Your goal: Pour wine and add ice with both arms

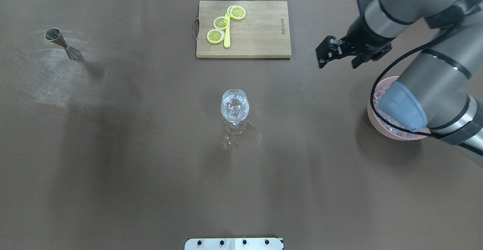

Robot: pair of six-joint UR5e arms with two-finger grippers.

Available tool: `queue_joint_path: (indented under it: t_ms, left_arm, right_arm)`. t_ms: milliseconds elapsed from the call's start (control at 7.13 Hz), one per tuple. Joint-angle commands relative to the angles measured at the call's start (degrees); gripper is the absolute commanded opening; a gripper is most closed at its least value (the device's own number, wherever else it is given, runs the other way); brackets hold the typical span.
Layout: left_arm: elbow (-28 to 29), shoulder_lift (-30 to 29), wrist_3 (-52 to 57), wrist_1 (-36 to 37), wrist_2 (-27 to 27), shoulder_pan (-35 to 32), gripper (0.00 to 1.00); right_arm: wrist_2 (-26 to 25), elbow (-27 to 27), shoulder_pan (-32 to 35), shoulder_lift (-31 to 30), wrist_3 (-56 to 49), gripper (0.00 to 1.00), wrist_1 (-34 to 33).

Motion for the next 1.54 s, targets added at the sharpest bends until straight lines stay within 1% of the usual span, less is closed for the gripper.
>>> queue_joint_path:
  t_ms: [0, 140, 280, 421, 561, 701, 841, 1121, 1262, 1402]
  left_arm:
    - [-3.9, 0.4, 19.6, 14.3, -1.2, -1.9, 0.98]
    - [-5.2, 2.3, 27.3, 21.9, -4.0, -5.7, 0.98]
    - [-5.7, 7.9, 28.0, 22.0, -6.7, -6.6, 0.98]
    - [-6.2, 10.4, 28.6, 21.9, -6.8, -8.0, 0.98]
    - [-8.0, 13.3, 28.6, 20.7, -6.5, -10.5, 0.98]
    - [-8.8, 15.4, 28.0, 18.1, -6.8, -10.3, 0.98]
    - [-8.8, 15.5, 28.0, 18.0, -8.2, -10.2, 0.98]
    - [-9.0, 15.4, 28.5, 17.3, -8.3, -10.1, 0.98]
    - [-7.2, 14.7, 28.7, 15.8, -7.9, -10.0, 0.98]
    - [-7.9, 14.7, 28.7, 14.7, -9.7, -10.0, 0.98]
  right_arm:
    - [0.1, -4.0, 9.4, -6.5, -19.9, 0.99, 0.4]
    - [0.0, -6.0, 13.3, -8.6, -26.9, 0.99, 0.7]
    - [0.2, -5.9, 16.1, -11.2, -29.2, 1.00, 0.8]
    - [0.0, -6.1, 18.2, -13.5, -32.7, 1.00, 0.7]
    - [0.4, -6.1, 20.9, -16.4, -38.1, 1.00, 0.7]
    - [1.8, -7.6, 22.1, -18.2, -38.2, 1.00, 0.4]
    - [2.7, -11.2, 23.3, -17.8, -38.7, 1.00, 0.8]
    - [2.7, -12.2, 23.3, -17.4, -38.7, 1.00, 0.8]
    - [2.4, -12.5, 23.3, -17.8, -38.7, 1.00, 0.9]
    - [2.6, -12.1, 23.3, -17.6, -38.7, 1.00, 0.9]
